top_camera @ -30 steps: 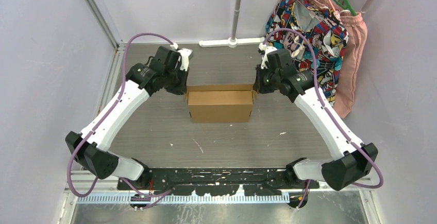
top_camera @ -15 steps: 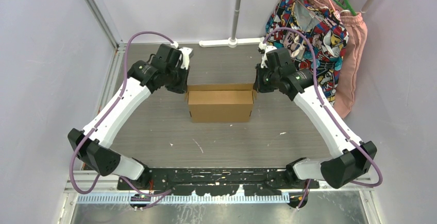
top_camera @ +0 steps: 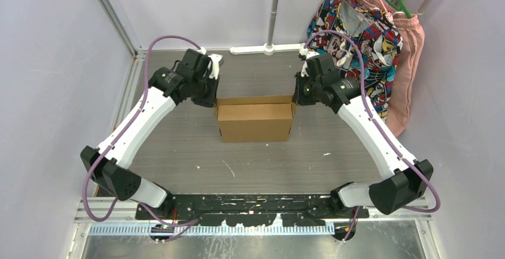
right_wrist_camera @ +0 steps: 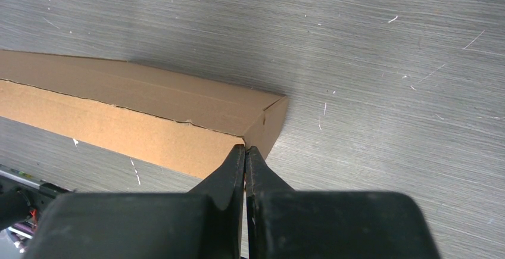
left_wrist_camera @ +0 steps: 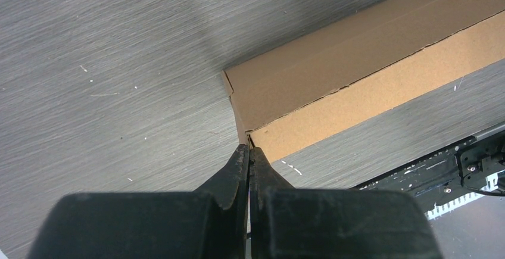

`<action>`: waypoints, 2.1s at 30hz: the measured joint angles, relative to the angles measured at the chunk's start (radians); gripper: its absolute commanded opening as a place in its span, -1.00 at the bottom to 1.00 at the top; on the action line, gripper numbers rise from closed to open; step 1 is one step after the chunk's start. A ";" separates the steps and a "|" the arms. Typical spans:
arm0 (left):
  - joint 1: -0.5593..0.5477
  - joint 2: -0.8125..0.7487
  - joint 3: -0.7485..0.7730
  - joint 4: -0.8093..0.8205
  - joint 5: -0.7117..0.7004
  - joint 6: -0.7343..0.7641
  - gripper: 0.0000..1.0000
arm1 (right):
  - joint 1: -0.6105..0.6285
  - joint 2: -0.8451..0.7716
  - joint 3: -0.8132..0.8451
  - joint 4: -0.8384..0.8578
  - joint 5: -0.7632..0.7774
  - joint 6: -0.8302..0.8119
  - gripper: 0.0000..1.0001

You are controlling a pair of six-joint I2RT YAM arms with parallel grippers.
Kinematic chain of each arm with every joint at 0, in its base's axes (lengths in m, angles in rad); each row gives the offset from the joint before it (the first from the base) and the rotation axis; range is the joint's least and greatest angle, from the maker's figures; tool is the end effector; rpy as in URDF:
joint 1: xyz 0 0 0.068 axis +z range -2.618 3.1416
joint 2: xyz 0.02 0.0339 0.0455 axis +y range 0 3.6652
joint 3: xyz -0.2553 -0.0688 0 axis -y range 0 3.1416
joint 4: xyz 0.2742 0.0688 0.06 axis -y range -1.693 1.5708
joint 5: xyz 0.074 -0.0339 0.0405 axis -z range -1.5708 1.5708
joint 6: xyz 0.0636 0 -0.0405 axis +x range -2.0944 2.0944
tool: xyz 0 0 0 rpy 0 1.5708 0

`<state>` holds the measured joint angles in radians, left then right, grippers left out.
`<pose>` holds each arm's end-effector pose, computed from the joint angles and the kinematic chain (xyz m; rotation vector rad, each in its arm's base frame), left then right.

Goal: Fold the paper box

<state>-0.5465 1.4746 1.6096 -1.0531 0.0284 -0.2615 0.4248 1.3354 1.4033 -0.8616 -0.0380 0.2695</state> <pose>0.2918 -0.1796 0.3547 0.3710 2.5001 -0.3693 0.2964 0.1367 0.3422 -0.2045 2.3879 0.3766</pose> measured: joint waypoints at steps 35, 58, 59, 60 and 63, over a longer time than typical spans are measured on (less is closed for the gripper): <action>0.005 0.033 0.042 -0.031 0.025 -0.081 -0.99 | 0.006 0.006 0.007 -0.003 0.048 0.081 -0.96; 0.005 0.092 0.127 -0.090 -0.004 -0.129 -1.00 | 0.019 0.006 0.006 -0.002 0.096 0.130 -0.97; 0.005 0.097 0.131 -0.092 -0.006 -0.129 -1.00 | 0.019 0.006 0.006 -0.002 0.097 0.130 -0.97; 0.005 0.099 0.135 -0.095 -0.008 -0.130 -1.00 | 0.019 0.006 0.006 -0.002 0.097 0.131 -0.97; 0.005 0.106 0.142 -0.104 -0.011 -0.133 -1.00 | 0.021 0.006 0.006 -0.002 0.097 0.132 -0.98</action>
<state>-0.5419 1.5806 1.7515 -1.1572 0.0177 -0.3946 0.4461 1.3418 1.4097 -0.8635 0.0593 0.4019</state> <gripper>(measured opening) 0.007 0.067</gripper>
